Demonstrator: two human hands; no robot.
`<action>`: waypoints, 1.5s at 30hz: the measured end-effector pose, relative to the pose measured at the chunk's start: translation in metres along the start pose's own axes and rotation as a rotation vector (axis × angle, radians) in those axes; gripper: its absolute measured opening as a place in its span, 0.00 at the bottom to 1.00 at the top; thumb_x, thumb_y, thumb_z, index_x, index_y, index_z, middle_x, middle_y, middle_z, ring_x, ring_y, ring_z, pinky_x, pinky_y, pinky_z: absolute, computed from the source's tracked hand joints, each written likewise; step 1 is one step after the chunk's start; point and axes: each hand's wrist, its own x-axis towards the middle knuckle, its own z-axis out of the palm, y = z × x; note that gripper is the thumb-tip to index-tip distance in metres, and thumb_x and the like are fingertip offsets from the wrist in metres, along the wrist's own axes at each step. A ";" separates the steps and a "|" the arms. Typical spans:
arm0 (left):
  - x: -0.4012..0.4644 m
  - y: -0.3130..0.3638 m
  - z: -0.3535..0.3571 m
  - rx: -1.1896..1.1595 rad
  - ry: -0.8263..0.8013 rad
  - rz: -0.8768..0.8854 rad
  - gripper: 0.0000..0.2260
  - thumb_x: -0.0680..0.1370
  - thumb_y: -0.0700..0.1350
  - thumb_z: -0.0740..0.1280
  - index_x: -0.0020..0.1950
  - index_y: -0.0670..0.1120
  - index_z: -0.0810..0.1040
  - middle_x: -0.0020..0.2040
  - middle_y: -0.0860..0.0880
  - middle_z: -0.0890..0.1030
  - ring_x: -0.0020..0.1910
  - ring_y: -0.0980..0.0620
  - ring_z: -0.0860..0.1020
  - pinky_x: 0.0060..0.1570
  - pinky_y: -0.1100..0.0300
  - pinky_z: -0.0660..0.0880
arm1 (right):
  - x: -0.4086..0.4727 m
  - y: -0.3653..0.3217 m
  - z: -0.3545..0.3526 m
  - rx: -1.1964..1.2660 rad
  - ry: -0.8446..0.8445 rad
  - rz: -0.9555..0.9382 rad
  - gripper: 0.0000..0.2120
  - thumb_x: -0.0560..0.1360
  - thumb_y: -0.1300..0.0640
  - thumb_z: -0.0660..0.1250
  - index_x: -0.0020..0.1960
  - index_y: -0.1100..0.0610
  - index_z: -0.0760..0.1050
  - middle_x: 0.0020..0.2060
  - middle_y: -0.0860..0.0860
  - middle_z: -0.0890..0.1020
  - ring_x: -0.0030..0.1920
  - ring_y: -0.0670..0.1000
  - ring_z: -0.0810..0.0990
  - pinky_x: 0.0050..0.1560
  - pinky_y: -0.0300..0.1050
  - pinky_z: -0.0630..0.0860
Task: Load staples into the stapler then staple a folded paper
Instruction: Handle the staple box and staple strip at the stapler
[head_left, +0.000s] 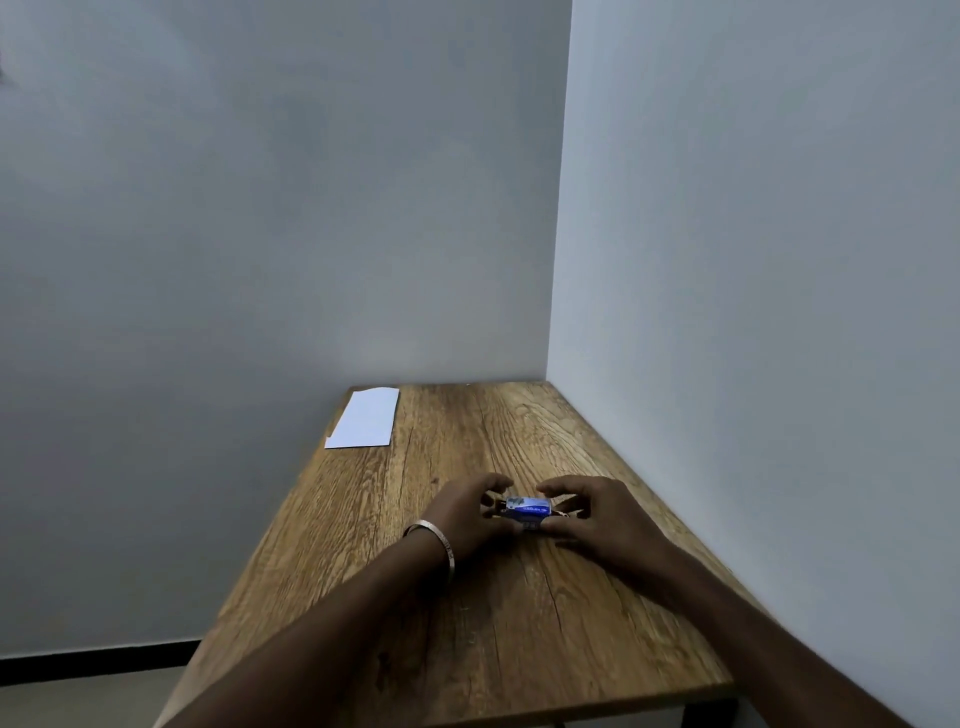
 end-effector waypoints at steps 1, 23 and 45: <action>-0.001 -0.002 -0.001 0.001 0.001 0.007 0.27 0.69 0.48 0.76 0.67 0.49 0.74 0.62 0.51 0.79 0.55 0.54 0.78 0.53 0.61 0.76 | -0.001 0.001 0.000 -0.001 0.006 -0.002 0.18 0.69 0.50 0.78 0.58 0.42 0.82 0.53 0.39 0.82 0.50 0.32 0.79 0.36 0.30 0.78; 0.053 -0.035 0.006 0.067 0.064 -0.069 0.14 0.70 0.53 0.74 0.55 0.54 0.80 0.49 0.54 0.82 0.42 0.57 0.78 0.44 0.57 0.80 | 0.073 0.029 0.003 -0.218 0.018 -0.005 0.13 0.72 0.57 0.76 0.56 0.50 0.85 0.49 0.44 0.86 0.48 0.39 0.81 0.48 0.34 0.75; 0.221 -0.110 0.025 0.134 0.098 -0.105 0.13 0.70 0.56 0.73 0.52 0.56 0.79 0.52 0.55 0.81 0.47 0.55 0.78 0.45 0.56 0.78 | 0.234 0.098 0.009 -0.212 0.051 0.020 0.12 0.73 0.63 0.75 0.56 0.56 0.84 0.52 0.51 0.85 0.53 0.47 0.82 0.57 0.42 0.78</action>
